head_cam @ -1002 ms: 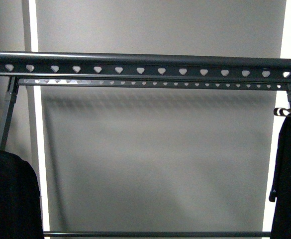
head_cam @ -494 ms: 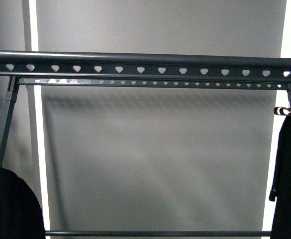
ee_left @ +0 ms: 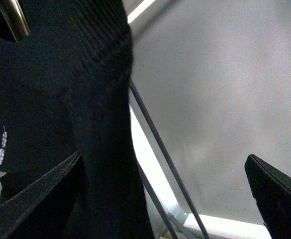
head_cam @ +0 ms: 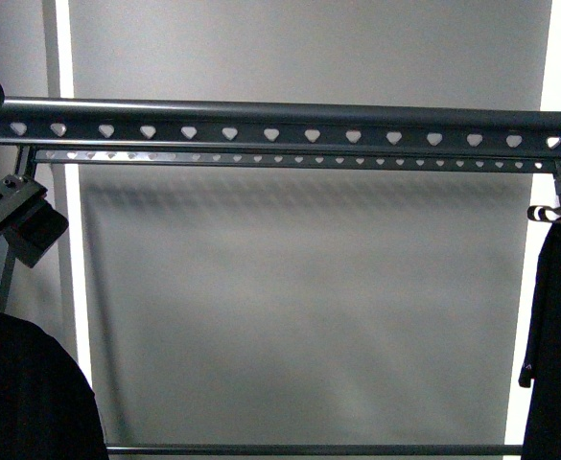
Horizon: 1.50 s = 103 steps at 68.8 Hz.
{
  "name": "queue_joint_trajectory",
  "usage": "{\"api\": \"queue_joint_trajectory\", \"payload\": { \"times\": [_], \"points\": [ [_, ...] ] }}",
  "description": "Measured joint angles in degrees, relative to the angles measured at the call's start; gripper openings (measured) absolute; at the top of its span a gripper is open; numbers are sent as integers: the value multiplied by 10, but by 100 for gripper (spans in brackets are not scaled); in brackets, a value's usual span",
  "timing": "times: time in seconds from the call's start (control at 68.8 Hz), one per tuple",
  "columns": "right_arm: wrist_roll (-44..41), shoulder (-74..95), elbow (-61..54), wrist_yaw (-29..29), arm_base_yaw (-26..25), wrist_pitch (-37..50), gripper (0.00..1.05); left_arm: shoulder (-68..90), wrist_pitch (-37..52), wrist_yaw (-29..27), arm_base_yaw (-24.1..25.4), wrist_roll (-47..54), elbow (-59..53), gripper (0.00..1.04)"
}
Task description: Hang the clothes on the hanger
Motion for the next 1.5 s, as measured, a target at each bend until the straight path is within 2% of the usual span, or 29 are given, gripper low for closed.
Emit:
{"api": "queue_joint_trajectory", "payload": {
  "times": [0.334,0.436,0.508,0.755,0.872,0.988,1.148,1.264,1.322,1.38,1.424,1.496],
  "points": [
    [0,0,0,0,0,0,97,87,10,-8,12,15,83,98],
    [0,0,0,0,0,0,97,113,1,-18,17,29,122,77],
    [0,0,0,0,0,0,97,116,-3,-21,19,35,130,67],
    [0,0,0,0,0,0,97,98,5,-17,19,60,99,23],
    [0,0,0,0,0,0,97,69,21,-2,17,60,57,9],
    [0,0,0,0,0,0,97,24,45,20,12,74,3,4],
    [0,0,0,0,0,0,97,-106,43,115,-11,176,-84,4],
    [0,0,0,0,0,0,97,-184,6,235,-29,303,-104,4],
    [0,0,0,0,0,0,97,-220,-11,341,-29,387,-117,4],
    [0,0,0,0,0,0,97,-229,-40,415,-24,459,-113,4],
    [0,0,0,0,0,0,97,-228,-71,460,-16,515,-103,4],
    [0,0,0,0,0,0,97,-216,-113,501,-3,600,-80,4]
  ]
}}
